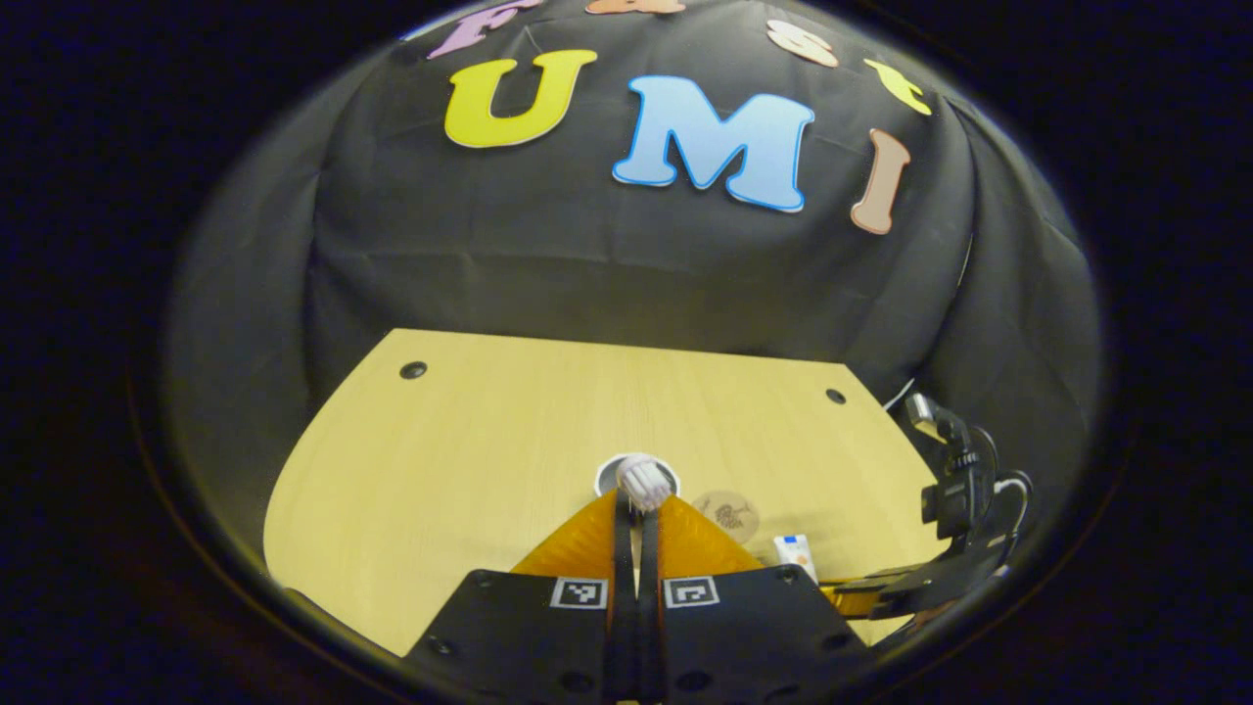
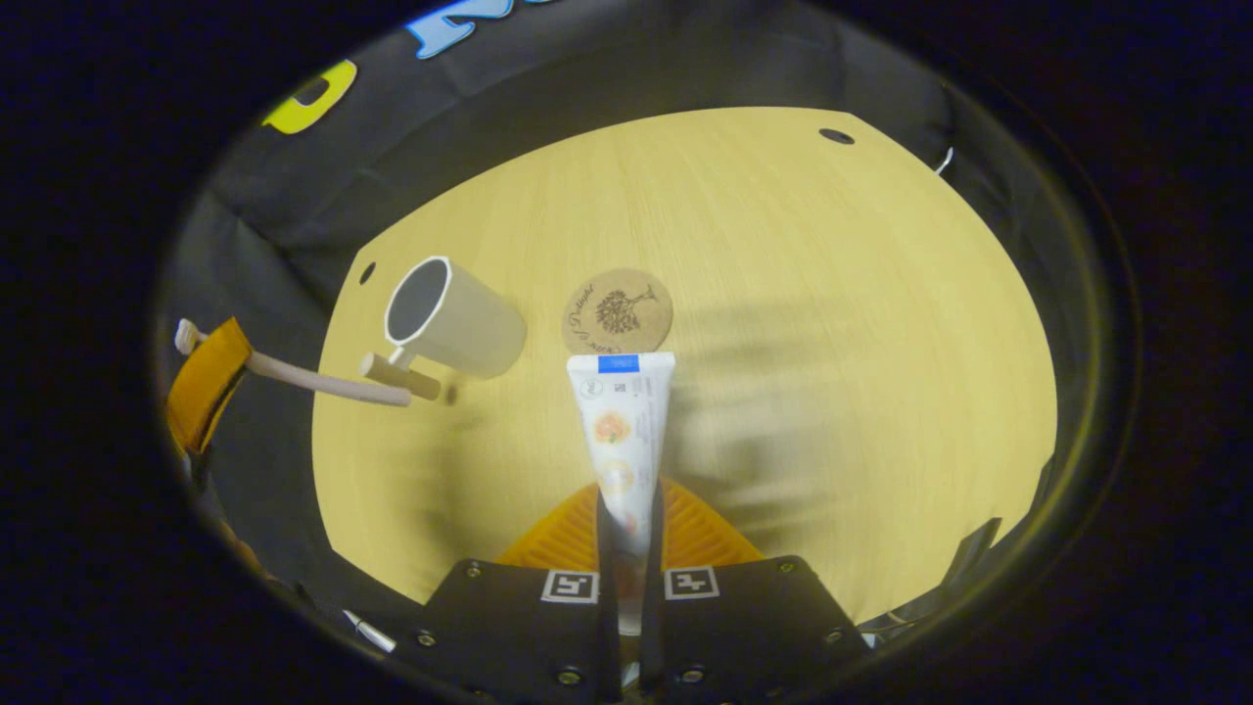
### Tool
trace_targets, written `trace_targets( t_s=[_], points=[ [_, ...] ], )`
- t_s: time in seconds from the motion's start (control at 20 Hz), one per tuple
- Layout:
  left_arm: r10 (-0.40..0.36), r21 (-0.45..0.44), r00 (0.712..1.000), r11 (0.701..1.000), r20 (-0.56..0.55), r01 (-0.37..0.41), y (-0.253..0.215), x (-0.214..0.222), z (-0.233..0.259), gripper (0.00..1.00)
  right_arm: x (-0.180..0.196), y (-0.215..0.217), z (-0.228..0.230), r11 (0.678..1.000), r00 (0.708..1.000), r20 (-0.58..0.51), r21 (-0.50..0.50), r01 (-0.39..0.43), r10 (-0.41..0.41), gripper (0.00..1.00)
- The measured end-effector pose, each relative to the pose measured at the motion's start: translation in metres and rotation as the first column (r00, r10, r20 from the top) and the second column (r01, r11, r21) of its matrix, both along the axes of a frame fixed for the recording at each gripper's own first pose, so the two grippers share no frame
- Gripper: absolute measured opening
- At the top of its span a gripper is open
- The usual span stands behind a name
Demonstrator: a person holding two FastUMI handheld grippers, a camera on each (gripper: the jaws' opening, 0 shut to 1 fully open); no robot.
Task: Put the toothbrush and toothpaste on the desktop into the cup, then pick up the cup and place it on the coaster on the desktop.
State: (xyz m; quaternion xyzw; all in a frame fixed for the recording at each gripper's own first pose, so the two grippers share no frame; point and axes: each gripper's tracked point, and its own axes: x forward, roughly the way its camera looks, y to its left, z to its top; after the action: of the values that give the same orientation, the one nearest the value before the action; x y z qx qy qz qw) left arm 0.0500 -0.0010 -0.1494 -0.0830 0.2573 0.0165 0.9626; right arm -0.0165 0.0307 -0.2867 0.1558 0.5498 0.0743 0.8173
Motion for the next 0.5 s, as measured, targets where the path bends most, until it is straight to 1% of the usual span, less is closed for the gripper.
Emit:
trace_targets(
  t_s=[0.1,0.2,0.35,0.5],
  points=[
    [0.003,-0.014,1.000,1.000,0.031,-0.003,0.005,0.013,0.022,0.07,0.002,-0.001,0.003,1.000,1.000,0.005,0.006,0.007,-0.007,0.10],
    [0.000,-0.005,0.998,1.000,0.056,0.000,0.009,0.030,0.031,0.07,0.004,-0.001,0.005,1.000,1.000,0.007,0.013,0.018,-0.018,0.10],
    [-0.017,0.027,0.998,1.000,0.062,0.015,0.009,0.051,0.026,0.07,0.008,-0.005,0.005,0.999,0.999,0.007,0.020,0.035,-0.035,0.10],
    [-0.026,0.022,0.999,0.999,0.037,0.025,0.008,0.067,0.010,0.07,0.010,-0.009,0.005,0.998,0.999,0.003,0.017,0.053,-0.053,0.10]
  ],
)
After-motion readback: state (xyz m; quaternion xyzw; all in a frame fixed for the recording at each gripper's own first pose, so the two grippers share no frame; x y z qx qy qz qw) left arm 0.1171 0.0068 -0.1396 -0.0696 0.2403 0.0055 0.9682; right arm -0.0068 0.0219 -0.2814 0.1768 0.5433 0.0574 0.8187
